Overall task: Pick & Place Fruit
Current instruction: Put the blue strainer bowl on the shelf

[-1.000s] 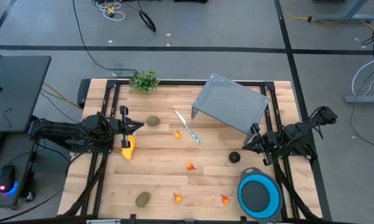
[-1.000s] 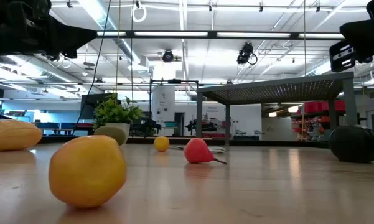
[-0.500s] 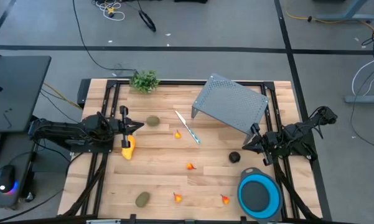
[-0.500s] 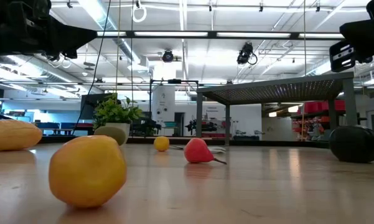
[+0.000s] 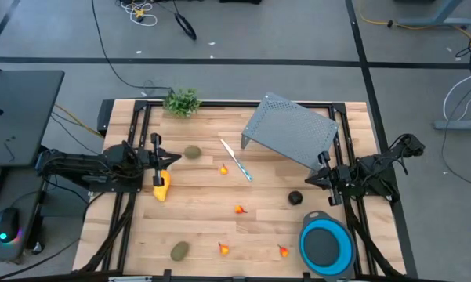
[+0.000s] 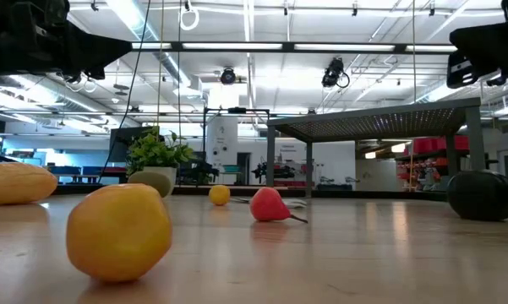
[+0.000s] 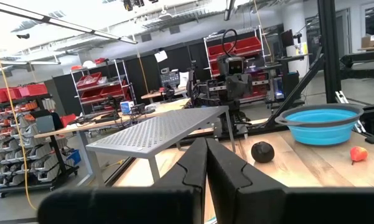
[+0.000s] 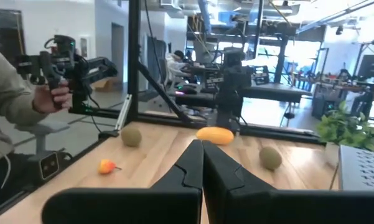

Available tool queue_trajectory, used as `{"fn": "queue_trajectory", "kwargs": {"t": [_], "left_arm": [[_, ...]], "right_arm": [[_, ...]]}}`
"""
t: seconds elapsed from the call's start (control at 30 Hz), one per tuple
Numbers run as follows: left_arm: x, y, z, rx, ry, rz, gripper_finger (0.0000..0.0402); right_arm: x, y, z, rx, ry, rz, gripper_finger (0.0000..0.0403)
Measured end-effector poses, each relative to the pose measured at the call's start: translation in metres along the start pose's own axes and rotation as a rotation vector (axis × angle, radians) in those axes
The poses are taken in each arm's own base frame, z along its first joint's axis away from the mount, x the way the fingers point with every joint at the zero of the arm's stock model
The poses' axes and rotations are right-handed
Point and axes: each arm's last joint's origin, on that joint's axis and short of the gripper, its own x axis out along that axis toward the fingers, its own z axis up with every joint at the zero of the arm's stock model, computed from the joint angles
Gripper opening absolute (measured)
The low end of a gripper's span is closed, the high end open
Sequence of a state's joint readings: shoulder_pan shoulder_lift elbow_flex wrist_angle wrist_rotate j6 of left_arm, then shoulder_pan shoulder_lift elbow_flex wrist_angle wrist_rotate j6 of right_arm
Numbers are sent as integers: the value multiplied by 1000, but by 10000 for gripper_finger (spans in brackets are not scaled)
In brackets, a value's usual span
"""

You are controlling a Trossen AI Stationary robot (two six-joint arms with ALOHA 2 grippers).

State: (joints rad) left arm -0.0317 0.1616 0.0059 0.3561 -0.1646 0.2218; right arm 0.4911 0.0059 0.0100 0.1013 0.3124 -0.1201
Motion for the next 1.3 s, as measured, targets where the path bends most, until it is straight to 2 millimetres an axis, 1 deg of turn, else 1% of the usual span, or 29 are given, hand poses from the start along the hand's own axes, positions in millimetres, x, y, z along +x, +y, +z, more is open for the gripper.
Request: {"fn": "queue_trajectory", "kwargs": {"t": [0.1, 0.23, 0.3, 0.53, 0.7, 0.77, 0.8, 0.87, 0.93, 1.03, 1.13, 1.23, 1.3], "left_arm": [[0, 0, 0, 0, 0, 0, 16], [0, 0, 0, 0, 0, 0, 16], [0, 0, 0, 0, 0, 0, 16], [0, 0, 0, 0, 0, 0, 16], [0, 1, 3, 20, -31, 27, 16], [0, 2, 6, 3, -58, 33, 16], [0, 2, 8, -1, -75, 37, 16], [-1, 4, 13, 1, -125, 59, 16], [-2, 5, 17, -7, -173, 75, 17], [-2, 7, 23, -14, -203, 82, 21], [-1, 8, 31, -41, -227, 85, 27], [0, 8, 30, -73, -205, 77, 32], [0, 7, 28, -82, -189, 74, 35]], "right_arm": [[0, 0, 2, 23, -16, -2, 3], [-1, -1, 10, 211, -105, 0, 3], [-1, -2, 16, 261, -168, -2, 3], [-2, -3, 19, 279, -197, -2, 3], [-4, -5, 27, 256, -273, -19, 3], [-5, -6, 35, 209, -283, -29, 3], [-6, -8, 43, 203, -273, -54, 3], [-8, -13, 57, 196, -176, -121, 4], [-6, -15, 67, 185, -18, -172, 7], [3, -15, 92, 175, 134, -183, 15], [22, -11, 116, 166, 275, -158, 27], [48, -3, 131, 183, 473, -131, 39], [65, 3, 136, 220, 631, -119, 46]]}}
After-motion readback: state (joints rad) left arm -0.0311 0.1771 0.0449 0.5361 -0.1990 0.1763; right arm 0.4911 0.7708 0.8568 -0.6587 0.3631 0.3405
